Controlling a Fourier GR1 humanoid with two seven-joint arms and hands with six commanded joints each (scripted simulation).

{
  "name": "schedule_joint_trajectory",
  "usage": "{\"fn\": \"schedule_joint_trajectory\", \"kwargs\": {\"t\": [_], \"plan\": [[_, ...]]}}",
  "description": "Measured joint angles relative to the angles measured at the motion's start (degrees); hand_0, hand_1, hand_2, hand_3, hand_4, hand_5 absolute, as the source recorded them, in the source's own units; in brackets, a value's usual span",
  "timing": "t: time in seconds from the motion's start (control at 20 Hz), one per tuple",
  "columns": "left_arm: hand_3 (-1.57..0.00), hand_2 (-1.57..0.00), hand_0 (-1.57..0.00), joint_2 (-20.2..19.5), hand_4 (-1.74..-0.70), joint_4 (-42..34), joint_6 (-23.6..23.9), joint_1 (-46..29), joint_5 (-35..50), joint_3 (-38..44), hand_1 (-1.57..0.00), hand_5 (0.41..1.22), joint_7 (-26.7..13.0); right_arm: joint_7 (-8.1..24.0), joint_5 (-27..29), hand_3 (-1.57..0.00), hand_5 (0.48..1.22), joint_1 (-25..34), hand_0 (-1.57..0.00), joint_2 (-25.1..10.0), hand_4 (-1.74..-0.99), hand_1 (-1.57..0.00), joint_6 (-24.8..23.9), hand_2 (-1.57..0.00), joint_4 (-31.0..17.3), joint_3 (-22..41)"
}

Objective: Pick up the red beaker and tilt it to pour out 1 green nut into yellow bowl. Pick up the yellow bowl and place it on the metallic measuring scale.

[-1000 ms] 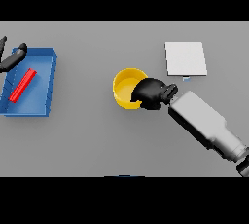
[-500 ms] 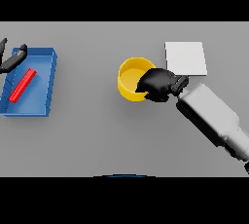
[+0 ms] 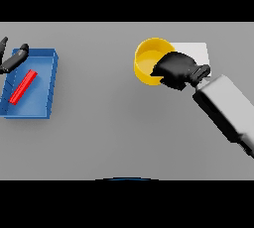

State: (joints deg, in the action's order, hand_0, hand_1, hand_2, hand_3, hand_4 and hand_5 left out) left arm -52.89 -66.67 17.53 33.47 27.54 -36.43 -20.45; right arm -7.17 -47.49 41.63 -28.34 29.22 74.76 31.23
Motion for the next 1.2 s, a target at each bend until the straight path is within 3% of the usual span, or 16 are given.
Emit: {"fn": "schedule_joint_trajectory", "kwargs": {"t": [0.15,0.35,0.5,0.7,0.95,1.2], "plan": [[0.0,0.0,0.0,-0.7,-0.73,-0.33,-0.2,-1.15,0.21,0.29,0.0,0.719,1.3,-2.05,-0.36,-1.15,1.221,1.28,-1.57,-1.62,-1.741,-1.57,-3.01,-1.54,-4.49,-1.83],[0.0,0.0,0.0,-0.64,-0.73,-1.35,0.63,-1.06,0.18,-0.35,0.0,0.727,-1.86,-1.34,-0.5,-1.14,1.221,2.41,-1.57,-1.83,-1.741,-1.57,-5.82,-1.54,-10.04,-3.84],[0.0,0.0,0.0,-1.19,-0.74,-1.49,0.25,-1.33,0.8,0.32,0.0,0.738,-1.24,-3.87,-1.4,-1.15,1.221,3.65,-1.57,-2.79,-1.741,-1.57,-9.19,-1.55,-15.34,-4.69],[0.0,0.0,0.0,-1.3,-0.72,-0.93,-0.12,-0.9,0.33,-0.01,0.0,0.725,-2.02,-4.1,-2.83,-1.17,1.221,4.46,-1.57,-1.85,-1.741,-1.57,-12.28,-1.5,-22.96,-6.06],[0.0,0.0,0.0,-1.27,-0.72,-1.27,-0.2,-1.22,0.61,0.06,0.0,0.712,-1.66,-5.25,-3.47,-1.32,1.221,6.87,-1.57,0.06,-1.741,-1.57,-15.6,-1.44,-33.58,-8.21],[0.0,0.0,0.0,-1.11,-0.73,-1.65,0.45,-1.42,0.39,-0.27,0.0,0.713,-2.42,-6.65,-3.14,-1.44,1.221,8.09,-1.53,1.6,-1.741,-1.57,-15.96,-1.38,-38.86,-9.83]]}}
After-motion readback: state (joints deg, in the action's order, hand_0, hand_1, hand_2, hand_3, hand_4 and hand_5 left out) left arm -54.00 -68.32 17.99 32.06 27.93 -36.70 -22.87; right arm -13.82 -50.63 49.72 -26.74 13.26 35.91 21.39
